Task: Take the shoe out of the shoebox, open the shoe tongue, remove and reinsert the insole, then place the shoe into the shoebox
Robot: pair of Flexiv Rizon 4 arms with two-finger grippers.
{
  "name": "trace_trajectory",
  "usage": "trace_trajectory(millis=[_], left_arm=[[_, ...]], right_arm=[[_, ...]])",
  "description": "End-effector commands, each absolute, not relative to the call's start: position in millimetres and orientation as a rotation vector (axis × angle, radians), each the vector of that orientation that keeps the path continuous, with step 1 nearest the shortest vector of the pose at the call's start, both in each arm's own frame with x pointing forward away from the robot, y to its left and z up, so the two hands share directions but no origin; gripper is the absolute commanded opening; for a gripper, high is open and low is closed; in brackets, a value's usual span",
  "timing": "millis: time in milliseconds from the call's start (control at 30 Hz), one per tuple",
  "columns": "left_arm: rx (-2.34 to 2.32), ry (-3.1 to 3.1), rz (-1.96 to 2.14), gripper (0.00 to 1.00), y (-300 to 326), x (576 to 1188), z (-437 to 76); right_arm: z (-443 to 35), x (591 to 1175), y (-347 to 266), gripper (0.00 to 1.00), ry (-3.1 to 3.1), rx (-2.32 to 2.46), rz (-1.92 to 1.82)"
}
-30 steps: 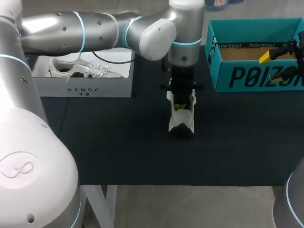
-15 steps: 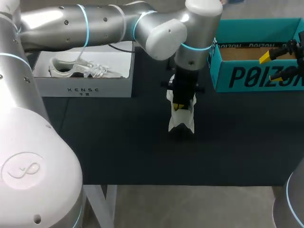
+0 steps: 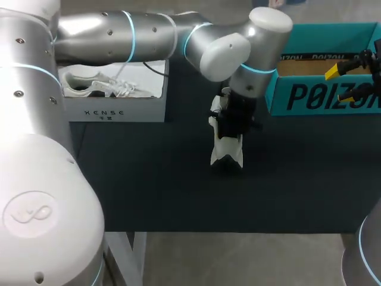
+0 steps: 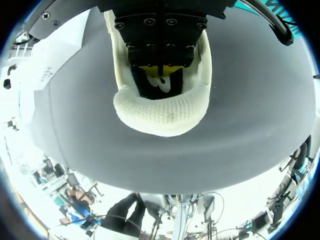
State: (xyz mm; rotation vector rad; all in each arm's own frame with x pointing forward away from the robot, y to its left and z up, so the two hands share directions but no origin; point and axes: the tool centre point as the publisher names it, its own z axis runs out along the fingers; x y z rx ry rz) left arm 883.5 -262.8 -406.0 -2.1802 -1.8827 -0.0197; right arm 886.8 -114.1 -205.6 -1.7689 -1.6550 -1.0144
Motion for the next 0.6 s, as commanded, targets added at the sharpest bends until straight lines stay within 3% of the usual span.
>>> trace_trajectory(millis=[33, 600], left_arm=[[-2.192, -1.913, 0.064, 0.00, -258.3, 883.0, -419.3], [-2.238, -2.051, 0.348, 0.00, -263.1, 885.3, -407.3]], right_arm=[[-205.6, 887.0, -113.7, 1.00, -1.655, -1.771, -1.011], [-205.6, 887.0, -113.7, 1.00, -1.655, -1.771, -1.011]])
